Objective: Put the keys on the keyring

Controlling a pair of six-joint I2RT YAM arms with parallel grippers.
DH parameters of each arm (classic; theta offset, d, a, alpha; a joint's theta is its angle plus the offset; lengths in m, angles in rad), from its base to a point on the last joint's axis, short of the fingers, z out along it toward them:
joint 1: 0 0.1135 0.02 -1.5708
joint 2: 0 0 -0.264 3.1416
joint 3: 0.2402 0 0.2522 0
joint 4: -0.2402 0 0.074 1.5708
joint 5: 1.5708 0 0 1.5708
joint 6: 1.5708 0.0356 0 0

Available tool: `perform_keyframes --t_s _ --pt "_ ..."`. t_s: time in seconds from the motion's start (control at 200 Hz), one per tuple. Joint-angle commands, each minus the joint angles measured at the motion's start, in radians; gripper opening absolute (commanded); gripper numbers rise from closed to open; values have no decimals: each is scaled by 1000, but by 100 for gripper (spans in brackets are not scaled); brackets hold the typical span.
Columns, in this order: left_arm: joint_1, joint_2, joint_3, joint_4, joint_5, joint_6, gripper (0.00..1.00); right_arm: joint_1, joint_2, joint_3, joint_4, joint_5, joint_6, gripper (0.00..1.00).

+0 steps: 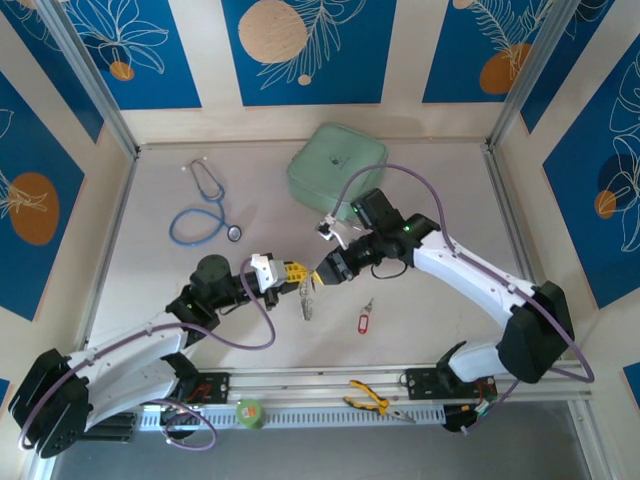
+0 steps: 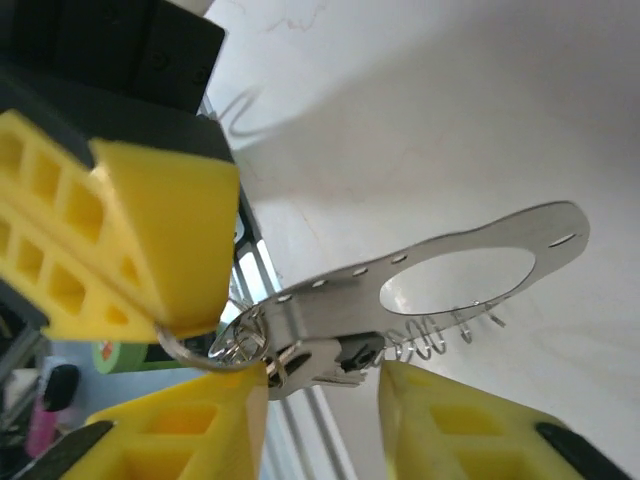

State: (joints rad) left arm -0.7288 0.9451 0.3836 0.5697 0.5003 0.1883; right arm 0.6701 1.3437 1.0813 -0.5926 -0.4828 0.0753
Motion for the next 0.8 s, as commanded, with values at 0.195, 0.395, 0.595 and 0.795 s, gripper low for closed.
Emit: perform_keyframes --t_s 0.195,0.395,0.595,0.795 --pt "0 28 -18 142 82 -71 0 98 -274 -259 383 162 -478 37" --pt "-1 26 -21 150 116 -86 0 99 -243 -233 362 200 -473 36" --pt "0 28 -23 156 132 -93 0 98 -230 -228 360 161 -454 35" --pt "-1 33 -22 167 134 -95 0 97 -230 -223 368 98 -445 18"
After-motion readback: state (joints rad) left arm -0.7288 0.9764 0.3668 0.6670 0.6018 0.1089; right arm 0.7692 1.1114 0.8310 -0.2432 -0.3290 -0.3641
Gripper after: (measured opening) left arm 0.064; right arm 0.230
